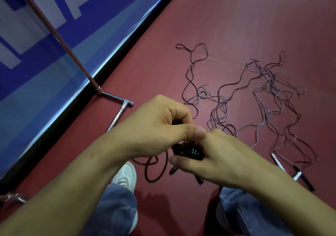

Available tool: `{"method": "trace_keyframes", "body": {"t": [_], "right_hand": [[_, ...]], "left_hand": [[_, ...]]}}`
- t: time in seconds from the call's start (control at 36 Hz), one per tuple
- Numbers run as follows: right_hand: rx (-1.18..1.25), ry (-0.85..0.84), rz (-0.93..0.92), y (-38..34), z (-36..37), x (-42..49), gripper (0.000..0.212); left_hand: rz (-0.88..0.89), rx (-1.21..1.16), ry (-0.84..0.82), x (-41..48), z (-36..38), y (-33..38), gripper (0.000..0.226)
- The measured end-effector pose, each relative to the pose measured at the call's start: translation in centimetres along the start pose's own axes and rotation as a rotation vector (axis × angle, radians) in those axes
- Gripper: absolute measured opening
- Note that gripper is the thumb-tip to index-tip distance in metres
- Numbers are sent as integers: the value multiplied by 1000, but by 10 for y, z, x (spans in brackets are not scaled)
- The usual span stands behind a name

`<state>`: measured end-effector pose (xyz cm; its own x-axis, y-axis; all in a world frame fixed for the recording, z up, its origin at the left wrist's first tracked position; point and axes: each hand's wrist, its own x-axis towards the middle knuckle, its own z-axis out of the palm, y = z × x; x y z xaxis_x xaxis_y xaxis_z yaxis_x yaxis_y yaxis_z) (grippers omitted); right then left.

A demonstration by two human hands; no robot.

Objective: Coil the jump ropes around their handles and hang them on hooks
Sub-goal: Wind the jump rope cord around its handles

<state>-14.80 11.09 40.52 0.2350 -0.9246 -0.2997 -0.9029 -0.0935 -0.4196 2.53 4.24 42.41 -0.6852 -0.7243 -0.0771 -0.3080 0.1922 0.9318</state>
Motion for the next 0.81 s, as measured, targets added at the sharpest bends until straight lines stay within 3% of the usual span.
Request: {"method": "trace_keyframes", "body": {"t": [0.17, 0.28, 0.39, 0.53, 0.61, 0.69, 0.81], "right_hand": [[-44, 99, -141, -8, -4, -13, 67], [76, 179, -179, -5, -10, -17, 54], [192, 256, -139, -3, -14, -19, 54], [313, 305, -101, -4, -18, -18, 63], [369, 262, -117, -5, -18, -17, 63], [483, 150, -45, -3, -18, -15, 57], [362, 98, 48, 2, -13, -10, 54]], "left_hand": [[-111, -10, 16, 5, -5, -13, 36], [-174, -248, -25, 3, 5, -18, 33], [-225, -460, -53, 4, 17, -17, 34], [-297, -539, -92, 6, 20, -15, 76], [-277, -522, -42, 6, 18, -12, 65], [-202, -485, 116, 6, 8, -7, 43], [-88, -456, 202, 0, -11, 1, 36]]}}
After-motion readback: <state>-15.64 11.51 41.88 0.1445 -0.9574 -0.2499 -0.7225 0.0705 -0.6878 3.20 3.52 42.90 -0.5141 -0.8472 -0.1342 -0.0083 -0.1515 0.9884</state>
